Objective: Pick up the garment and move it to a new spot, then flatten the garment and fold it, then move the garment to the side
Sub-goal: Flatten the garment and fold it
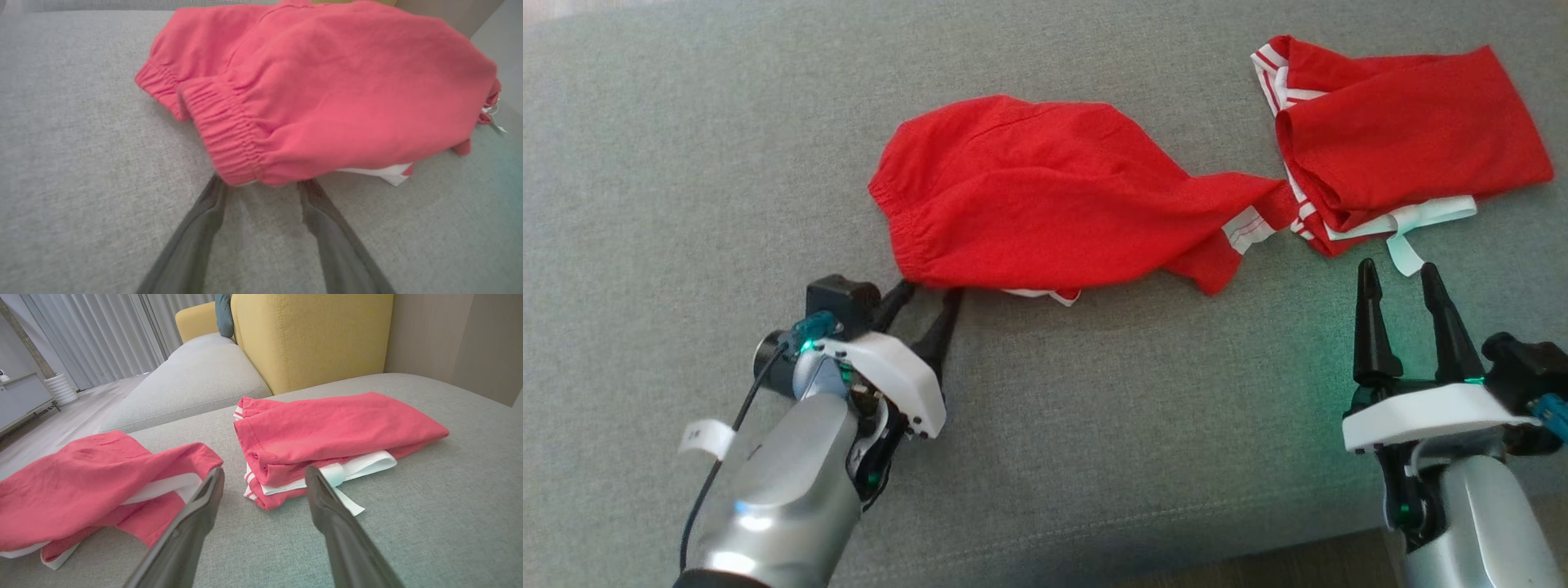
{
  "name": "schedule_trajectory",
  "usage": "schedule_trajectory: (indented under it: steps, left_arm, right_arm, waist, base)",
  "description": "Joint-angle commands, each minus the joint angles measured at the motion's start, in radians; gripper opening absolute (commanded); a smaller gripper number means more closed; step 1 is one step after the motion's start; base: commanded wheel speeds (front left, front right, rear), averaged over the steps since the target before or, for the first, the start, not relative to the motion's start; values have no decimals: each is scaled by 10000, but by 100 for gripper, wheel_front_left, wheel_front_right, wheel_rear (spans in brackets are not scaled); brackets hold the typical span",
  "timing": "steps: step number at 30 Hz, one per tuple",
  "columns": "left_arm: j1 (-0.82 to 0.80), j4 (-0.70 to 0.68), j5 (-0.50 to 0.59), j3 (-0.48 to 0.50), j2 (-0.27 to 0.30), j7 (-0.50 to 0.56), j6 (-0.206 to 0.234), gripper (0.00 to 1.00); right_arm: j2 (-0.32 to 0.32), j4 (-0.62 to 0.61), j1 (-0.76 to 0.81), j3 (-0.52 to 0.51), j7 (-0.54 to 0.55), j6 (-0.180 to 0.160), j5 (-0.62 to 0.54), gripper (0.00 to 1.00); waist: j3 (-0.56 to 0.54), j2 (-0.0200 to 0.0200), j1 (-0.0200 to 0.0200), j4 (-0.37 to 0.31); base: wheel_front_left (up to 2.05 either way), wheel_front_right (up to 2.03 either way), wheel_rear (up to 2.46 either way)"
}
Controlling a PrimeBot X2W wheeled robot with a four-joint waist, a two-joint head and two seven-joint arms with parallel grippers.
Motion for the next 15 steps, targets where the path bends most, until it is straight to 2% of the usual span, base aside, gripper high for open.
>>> schedule_trajectory:
  steps: [1, 2, 10, 15]
  left_arm:
    - [-515, -291, -92, 198, 254, -127, -61, 5]
    - [-522, -352, -94, 195, 271, -128, -61, 0]
    - [-368, -817, -63, 217, 369, -130, -61, 0]
    - [-235, -1151, 42, 301, 387, -130, -61, 0]
  right_arm:
    - [-41, -276, -297, 208, 15, 65, -44, 100]
    - [-41, -257, -297, 198, 15, 65, -47, 100]
    - [-41, 1, -419, 325, 157, 65, -91, 100]
    - [-41, 683, -904, 702, 498, 65, 7, 100]
  waist:
    - [17, 0, 0, 21]
    - [19, 0, 0, 34]
    - [-25, 0, 0, 274]
    - [-87, 0, 0, 535]
  base:
    - [0, 0, 0]
    - [0, 0, 0]
    - [0, 0, 0]
    - [0, 0, 0]
